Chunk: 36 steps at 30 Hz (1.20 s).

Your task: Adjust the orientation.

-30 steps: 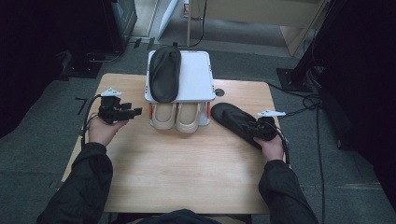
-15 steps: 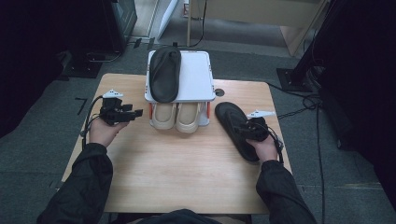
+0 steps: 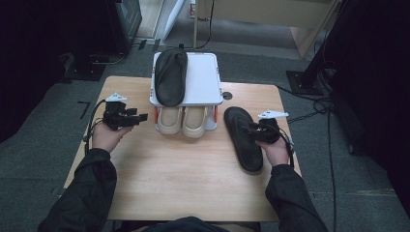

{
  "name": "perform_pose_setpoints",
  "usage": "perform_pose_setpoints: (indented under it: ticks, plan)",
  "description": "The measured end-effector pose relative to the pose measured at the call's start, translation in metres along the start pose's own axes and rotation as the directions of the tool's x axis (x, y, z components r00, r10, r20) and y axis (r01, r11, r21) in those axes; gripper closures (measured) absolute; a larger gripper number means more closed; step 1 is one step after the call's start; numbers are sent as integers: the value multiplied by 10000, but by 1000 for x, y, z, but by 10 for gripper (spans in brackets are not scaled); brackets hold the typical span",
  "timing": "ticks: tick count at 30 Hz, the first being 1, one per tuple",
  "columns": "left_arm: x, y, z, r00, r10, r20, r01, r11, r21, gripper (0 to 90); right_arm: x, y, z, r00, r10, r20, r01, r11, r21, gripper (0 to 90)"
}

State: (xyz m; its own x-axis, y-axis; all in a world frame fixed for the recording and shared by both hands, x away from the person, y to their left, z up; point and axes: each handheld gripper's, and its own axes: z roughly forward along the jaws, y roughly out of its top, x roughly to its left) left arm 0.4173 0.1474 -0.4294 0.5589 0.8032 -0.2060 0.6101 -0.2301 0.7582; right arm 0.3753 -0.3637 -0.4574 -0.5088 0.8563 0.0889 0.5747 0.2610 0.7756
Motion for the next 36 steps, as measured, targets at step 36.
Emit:
perform_pose_setpoints:
  ticks: [36]
  plan:
    - [2, 4, 9, 9996, -60, 266, 63, 9999, -83, 409, -30, -34, -9, 9945, 918, 502, -957, 9920, 819, 673]
